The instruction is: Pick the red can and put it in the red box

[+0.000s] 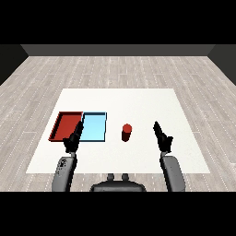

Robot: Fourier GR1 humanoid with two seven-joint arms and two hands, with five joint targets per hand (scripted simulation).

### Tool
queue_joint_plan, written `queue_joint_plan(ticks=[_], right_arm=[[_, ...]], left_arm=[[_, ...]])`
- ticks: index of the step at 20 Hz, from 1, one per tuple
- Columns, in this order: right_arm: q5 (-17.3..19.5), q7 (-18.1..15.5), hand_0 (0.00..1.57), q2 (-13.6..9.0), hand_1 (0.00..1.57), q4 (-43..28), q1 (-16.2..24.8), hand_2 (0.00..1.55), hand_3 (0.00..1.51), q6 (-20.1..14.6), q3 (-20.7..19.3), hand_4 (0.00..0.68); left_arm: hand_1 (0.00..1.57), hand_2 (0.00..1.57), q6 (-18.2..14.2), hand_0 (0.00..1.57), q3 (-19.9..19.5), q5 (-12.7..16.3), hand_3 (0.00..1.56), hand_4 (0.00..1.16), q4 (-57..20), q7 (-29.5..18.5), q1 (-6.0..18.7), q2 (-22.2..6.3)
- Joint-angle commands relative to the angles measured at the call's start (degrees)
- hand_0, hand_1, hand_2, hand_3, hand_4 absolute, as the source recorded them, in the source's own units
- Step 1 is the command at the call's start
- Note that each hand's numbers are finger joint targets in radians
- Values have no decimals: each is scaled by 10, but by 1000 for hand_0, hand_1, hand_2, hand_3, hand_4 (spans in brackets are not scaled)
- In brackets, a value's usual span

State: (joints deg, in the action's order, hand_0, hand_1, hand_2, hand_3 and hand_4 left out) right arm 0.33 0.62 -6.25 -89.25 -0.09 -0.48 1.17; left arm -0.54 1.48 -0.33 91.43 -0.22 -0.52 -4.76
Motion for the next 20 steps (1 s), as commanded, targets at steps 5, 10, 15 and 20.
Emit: queue_joint_plan(ticks=[5, 10, 15, 20], right_arm=[[-53, -27, 0, -32, 0, -4, 24, 0, 0, 74, -58, 0], [-91, -179, 0, -27, 0, -49, 27, 0, 0, 114, -70, 0], [-85, -257, 0, -30, 0, 22, 10, 0, 0, 133, -92, 0], [-71, -274, 0, -23, 0, 82, -19, 0, 0, 137, -93, 0]], left_arm=[[0, 0, 13, 0, -17, 14, 0, 0, -2, 23, 12, 4], [0, 0, 14, 0, -25, 20, 0, 0, 48, -170, 21, 22], [0, 0, 14, 0, -34, 12, 0, 0, -22, -223, 56, 26], [0, 0, 36, 0, -41, 27, 0, 0, -22, -268, 11, 18]])
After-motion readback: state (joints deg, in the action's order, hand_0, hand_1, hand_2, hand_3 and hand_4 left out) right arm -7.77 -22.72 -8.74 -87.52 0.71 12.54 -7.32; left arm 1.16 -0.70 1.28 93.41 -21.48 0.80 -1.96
